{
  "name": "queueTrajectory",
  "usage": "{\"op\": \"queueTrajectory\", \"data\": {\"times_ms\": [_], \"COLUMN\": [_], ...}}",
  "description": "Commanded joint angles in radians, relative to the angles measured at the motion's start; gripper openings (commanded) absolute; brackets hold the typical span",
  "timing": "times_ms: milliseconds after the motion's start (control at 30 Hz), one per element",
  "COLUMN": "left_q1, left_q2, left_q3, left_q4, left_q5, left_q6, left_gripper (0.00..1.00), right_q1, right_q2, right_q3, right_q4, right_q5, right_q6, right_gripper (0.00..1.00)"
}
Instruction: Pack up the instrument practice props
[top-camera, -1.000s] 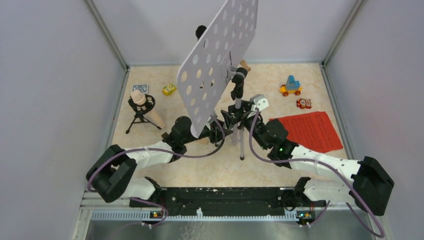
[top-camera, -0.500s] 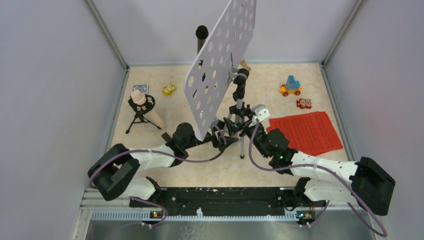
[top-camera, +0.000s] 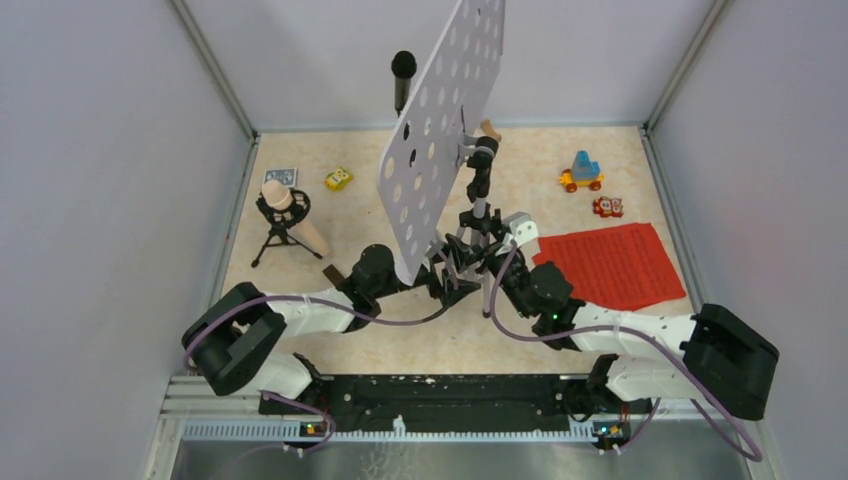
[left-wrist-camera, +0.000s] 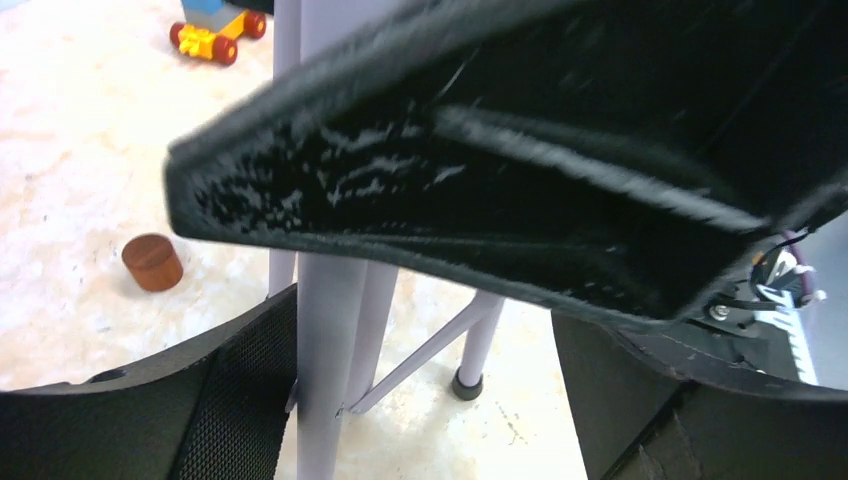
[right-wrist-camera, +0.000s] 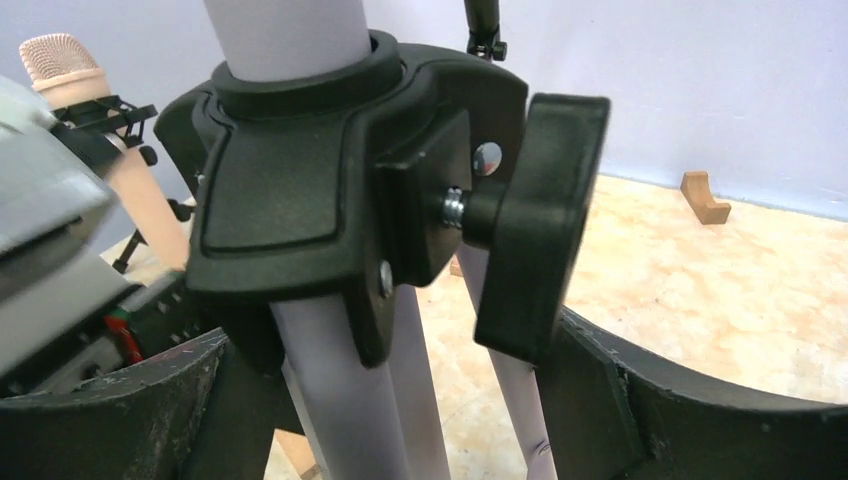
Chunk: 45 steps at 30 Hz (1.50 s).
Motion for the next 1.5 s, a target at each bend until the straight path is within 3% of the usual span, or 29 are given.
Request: {"op": "queueTrajectory", "data": {"times_ms": [0,67,200,300,467,767,967,1200,1267,1400,1467], "left_q1": [-0.034,-0.039,-0.044,-0.044,-0.043,-0.085,-0.116,-0.144,-0.150,-0.153,-0.156], "left_q2": [0.039,0.040,0.047,0.053,0.063,0.155,0.269,0.356,0.369,0.382,0.374], "left_q3": [-0.003,-0.002,-0.002,-0.003,0.006,0.059,0.130,0.199,0.225,0.263,0.258], "left_q4": [-0.153,-0.161,-0.164,-0.164,-0.155,-0.043,0.022,0.008,-0.013,-0.068,-0.067], "left_q5": [0.023,0.007,-0.015,-0.039,-0.078,-0.102,-0.131,-0.278,-0.306,-0.291,-0.283], "left_q6": [-0.024,-0.020,-0.015,-0.010,-0.012,-0.033,-0.062,-0.053,-0.046,-0.038,-0.034], "left_gripper": [0.95,0.96,0.97,0.98,0.99,0.99,0.99,0.99,0.86,0.47,0.37], "right_q1": [0.002,0.002,0.002,0.002,0.001,0.002,0.002,0.002,0.002,0.002,0.002], "right_q2": [0.067,0.089,0.102,0.086,0.029,-0.042,-0.051,-0.077,-0.082,-0.090,-0.096], "right_q3": [-0.012,-0.015,-0.006,0.002,0.022,0.101,0.101,0.107,0.105,0.112,0.116], "right_q4": [0.108,0.138,0.160,0.134,0.017,-0.205,-0.235,-0.281,-0.291,-0.315,-0.325], "right_q5": [0.069,0.090,0.125,0.134,0.180,0.132,0.114,0.096,0.088,0.083,0.094], "right_q6": [0.011,0.000,-0.016,-0.016,0.064,0.174,0.207,0.269,0.294,0.278,0.260], "right_gripper": [0.76,0.66,0.23,0.00,0.00,0.00,0.00,0.00,0.00,0.00,0.00]}}
